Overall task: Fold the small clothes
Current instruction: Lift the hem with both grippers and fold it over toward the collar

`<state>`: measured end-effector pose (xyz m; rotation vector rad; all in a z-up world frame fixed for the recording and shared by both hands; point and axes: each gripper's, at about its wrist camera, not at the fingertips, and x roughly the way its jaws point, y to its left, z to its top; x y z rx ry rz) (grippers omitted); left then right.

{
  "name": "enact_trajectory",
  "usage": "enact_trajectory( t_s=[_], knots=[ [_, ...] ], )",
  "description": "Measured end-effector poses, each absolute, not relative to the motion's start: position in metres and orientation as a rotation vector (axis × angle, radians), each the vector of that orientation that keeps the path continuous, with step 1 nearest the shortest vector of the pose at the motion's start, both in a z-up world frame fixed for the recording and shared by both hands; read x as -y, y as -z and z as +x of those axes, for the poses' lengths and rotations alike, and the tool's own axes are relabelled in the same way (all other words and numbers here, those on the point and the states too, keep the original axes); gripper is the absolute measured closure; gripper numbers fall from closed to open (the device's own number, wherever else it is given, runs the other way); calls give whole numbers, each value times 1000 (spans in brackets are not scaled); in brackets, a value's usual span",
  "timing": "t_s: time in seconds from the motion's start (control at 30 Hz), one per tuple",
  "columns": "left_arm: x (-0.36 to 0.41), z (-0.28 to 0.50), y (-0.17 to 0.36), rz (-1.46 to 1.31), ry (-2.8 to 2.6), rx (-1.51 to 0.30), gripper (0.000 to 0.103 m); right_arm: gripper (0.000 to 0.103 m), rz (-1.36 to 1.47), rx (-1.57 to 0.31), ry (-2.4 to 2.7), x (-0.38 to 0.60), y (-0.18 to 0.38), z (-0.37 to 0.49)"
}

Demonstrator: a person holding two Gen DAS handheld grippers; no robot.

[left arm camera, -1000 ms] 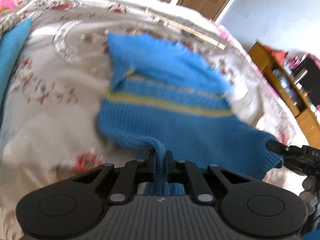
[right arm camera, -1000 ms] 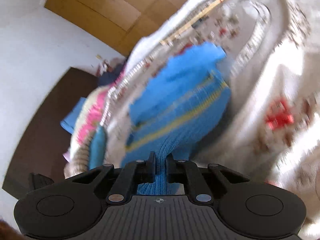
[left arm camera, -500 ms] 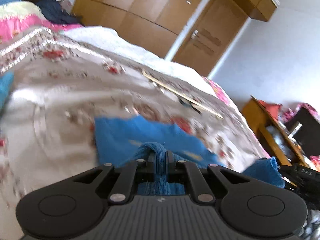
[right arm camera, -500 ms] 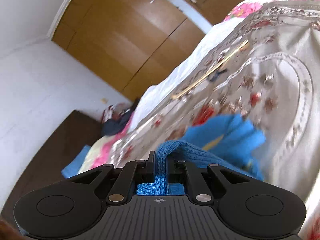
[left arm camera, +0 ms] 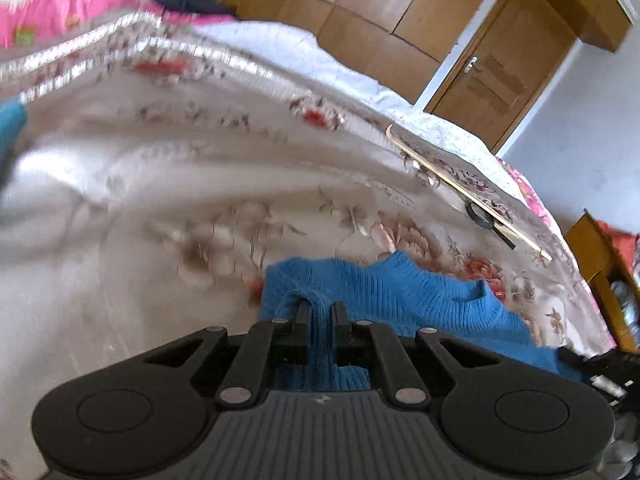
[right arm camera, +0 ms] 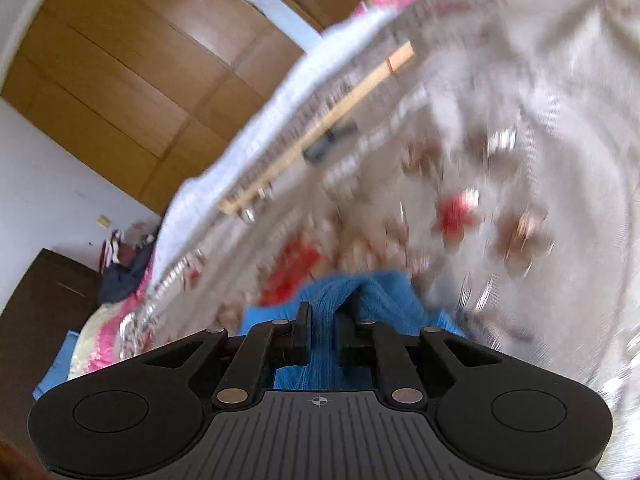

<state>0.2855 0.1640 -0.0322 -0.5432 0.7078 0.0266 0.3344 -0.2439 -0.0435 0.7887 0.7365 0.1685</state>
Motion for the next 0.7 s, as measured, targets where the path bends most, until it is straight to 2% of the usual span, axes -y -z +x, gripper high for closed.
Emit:
enact_trajectory(
  t_s=[0.17, 0.23, 0.4, 0.53, 0.7],
  knots=[
    [-179, 287, 30, -649, -41, -689, 72, 83, 803, -695, -223, 247, 34, 337],
    [-185, 286, 26, -683, -98, -666, 59, 83, 829, -684, -225, 249, 27, 341],
    [-191, 278, 15, -667, -178, -610, 58, 83, 833, -708, -256, 242, 17, 360],
    [-165, 259, -1, -486, -80, -578, 55, 72, 735, -733, -254, 225, 12, 370],
    [-140, 259, 11, -355, -42, -661, 51, 71, 546, -708, -172, 209, 2, 363]
  ],
)
